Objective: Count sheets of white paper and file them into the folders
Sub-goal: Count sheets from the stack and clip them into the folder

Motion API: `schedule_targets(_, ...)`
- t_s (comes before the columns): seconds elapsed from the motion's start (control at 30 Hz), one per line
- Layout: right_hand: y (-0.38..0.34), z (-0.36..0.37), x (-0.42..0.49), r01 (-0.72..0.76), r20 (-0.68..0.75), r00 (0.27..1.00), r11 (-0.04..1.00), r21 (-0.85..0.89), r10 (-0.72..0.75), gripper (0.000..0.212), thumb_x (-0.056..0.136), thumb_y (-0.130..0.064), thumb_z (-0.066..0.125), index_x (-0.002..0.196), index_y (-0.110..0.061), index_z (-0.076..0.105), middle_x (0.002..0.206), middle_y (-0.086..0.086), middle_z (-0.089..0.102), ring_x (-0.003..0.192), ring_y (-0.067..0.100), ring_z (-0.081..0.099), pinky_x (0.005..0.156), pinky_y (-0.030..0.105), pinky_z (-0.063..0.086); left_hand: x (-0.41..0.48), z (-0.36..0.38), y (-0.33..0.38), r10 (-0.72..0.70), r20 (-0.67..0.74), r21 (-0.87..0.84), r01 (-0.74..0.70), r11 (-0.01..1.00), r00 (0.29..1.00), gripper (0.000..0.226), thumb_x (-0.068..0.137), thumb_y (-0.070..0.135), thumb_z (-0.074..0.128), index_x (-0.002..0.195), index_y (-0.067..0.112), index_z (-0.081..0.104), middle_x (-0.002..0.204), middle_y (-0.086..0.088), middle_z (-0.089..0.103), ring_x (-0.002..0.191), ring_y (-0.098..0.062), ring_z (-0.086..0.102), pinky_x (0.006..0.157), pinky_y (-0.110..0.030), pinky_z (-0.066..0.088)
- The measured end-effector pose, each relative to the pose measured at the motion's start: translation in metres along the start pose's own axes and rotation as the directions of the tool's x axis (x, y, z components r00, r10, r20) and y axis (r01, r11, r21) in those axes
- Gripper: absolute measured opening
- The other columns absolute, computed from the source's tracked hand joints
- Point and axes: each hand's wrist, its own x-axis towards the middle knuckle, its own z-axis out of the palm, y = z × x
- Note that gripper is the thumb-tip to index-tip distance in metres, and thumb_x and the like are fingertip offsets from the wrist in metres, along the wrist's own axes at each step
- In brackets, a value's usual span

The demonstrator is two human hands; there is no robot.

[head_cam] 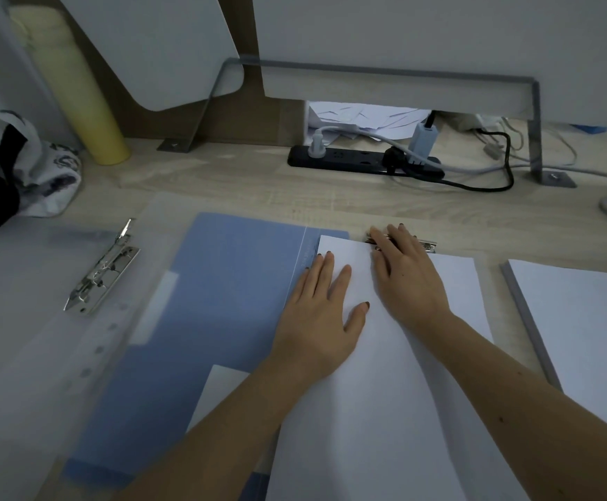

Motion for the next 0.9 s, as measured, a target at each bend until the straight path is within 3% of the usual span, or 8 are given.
schedule_targets(0.1,0.002,-0.003,0.002,0.0,0.024,1.0,1.0,0.006,0.0,0.042,0.099,-0.02,0.032,0.14,-0.015,0.041,0.148,0.012,0.037,0.144,0.026,0.021,0.116,0.033,0.014,-0.001,-0.003,0.003,-0.006,0.054,0.0,0.006,1.0,0.999,0.098,0.066,0.076,-0.015,0.149,0.024,-0.007,0.158,0.0,-0.019,0.144,-0.011,-0.022,0.11,-0.024,-0.02)
schedule_targets(0.33,0.012,-0.008,0.01,0.017,0.061,0.998,1.0,0.012,-0.018,0.043,0.099,-0.022,0.033,0.141,-0.017,0.039,0.149,0.012,0.036,0.144,0.024,0.02,0.117,0.038,0.02,0.002,0.004,0.016,0.028,0.029,0.018,-0.028,0.999,0.999,0.09,0.068,0.07,-0.01,0.149,0.031,-0.001,0.159,0.001,-0.013,0.139,-0.015,-0.028,0.106,-0.031,-0.025)
schedule_targets(0.5,0.011,-0.02,0.004,-0.049,0.055,0.997,0.999,0.013,0.048,0.046,0.099,-0.023,0.033,0.144,-0.019,0.032,0.156,0.008,0.023,0.145,0.022,0.014,0.116,0.032,0.011,0.009,0.003,0.018,0.031,0.059,0.031,-0.032,0.999,0.998,0.092,0.065,0.07,-0.011,0.149,0.033,-0.003,0.159,0.004,-0.015,0.137,-0.011,-0.03,0.11,-0.03,-0.022)
schedule_targets(0.63,0.017,-0.046,-0.01,-0.127,0.056,0.991,0.989,0.082,0.123,0.044,0.097,-0.02,0.04,0.14,-0.017,0.04,0.155,0.007,0.024,0.142,0.023,0.022,0.113,0.033,0.021,0.009,0.001,0.019,0.02,0.127,0.059,-0.028,0.998,0.992,0.094,0.063,0.072,-0.013,0.148,0.034,-0.004,0.159,0.004,-0.017,0.144,-0.016,-0.024,0.111,-0.031,-0.02)
schedule_targets(0.7,0.026,-0.064,-0.02,-0.178,0.092,0.982,0.978,0.108,0.168,0.042,0.096,-0.019,0.043,0.137,-0.018,0.044,0.154,0.005,0.027,0.14,0.022,0.027,0.109,0.031,0.025,0.01,-0.006,0.022,-0.012,0.169,0.075,-0.001,0.997,0.986,0.092,0.069,0.077,-0.006,0.149,0.031,-0.002,0.159,0.002,-0.018,0.144,-0.017,-0.024,0.112,-0.033,-0.02)
schedule_targets(0.77,0.039,-0.085,-0.034,-0.248,0.112,0.966,0.959,0.138,0.233,0.039,0.095,-0.017,0.045,0.134,-0.017,0.048,0.151,0.005,0.032,0.137,0.021,0.032,0.107,0.027,0.025,0.009,-0.016,0.035,-0.01,0.161,0.09,-0.004,0.996,0.987,0.075,0.089,0.064,0.01,0.15,0.023,0.004,0.159,-0.003,-0.018,0.144,-0.017,-0.024,0.113,-0.036,-0.02)
schedule_targets(0.83,0.055,-0.106,-0.052,-0.312,0.109,0.948,0.941,0.133,0.299,0.036,0.094,-0.016,0.047,0.129,-0.015,0.053,0.145,0.006,0.04,0.132,0.023,0.039,0.102,0.025,0.027,0.005,-0.024,0.061,0.051,0.107,-0.043,-0.047,0.998,0.993,0.06,0.098,0.046,0.024,0.15,0.018,0.011,0.16,-0.002,-0.013,0.145,-0.015,-0.021,0.114,-0.033,-0.017)
schedule_targets(0.9,0.072,-0.124,-0.071,-0.383,0.093,0.923,0.917,0.11,0.375,0.033,0.093,-0.015,0.047,0.125,-0.015,0.057,0.14,0.008,0.046,0.125,0.026,0.045,0.097,0.027,0.032,-0.001,-0.029,0.095,0.07,0.107,-0.287,-0.037,0.957,0.992,0.053,0.099,0.037,0.03,0.149,0.02,0.019,0.16,0.004,-0.002,0.147,-0.011,-0.009,0.117,-0.028,-0.005)
